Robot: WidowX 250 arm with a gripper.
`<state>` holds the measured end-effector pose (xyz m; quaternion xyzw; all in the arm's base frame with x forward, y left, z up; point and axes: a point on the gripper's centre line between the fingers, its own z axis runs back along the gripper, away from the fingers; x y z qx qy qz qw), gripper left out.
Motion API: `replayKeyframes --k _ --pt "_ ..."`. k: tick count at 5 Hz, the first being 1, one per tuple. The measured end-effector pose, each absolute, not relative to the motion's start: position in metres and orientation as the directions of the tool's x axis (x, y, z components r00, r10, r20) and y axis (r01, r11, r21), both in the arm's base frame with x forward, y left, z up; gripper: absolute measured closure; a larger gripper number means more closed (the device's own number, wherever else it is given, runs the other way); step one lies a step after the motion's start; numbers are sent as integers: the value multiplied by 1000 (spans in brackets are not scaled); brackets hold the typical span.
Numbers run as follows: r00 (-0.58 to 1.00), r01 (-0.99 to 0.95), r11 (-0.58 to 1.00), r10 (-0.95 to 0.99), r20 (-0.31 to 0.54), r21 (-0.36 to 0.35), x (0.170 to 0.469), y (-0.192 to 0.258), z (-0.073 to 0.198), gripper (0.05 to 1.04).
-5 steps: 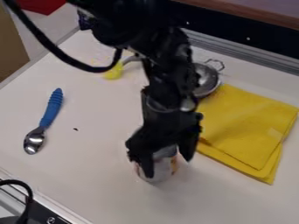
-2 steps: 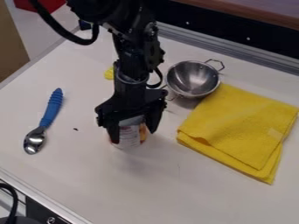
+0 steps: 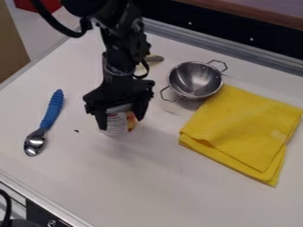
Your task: Move the can to the center left side of the table
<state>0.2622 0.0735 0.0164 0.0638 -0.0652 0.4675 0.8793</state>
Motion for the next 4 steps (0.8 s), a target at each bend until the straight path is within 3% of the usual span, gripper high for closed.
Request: replayKeyframes --k 1,2,4 --pt "538 -841 537 819 200 66 270 97 16 84" --pt "557 -831 549 818 147 94 282 117 15 84" --pt "634 -772 626 751 182 107 284 119 9 84"
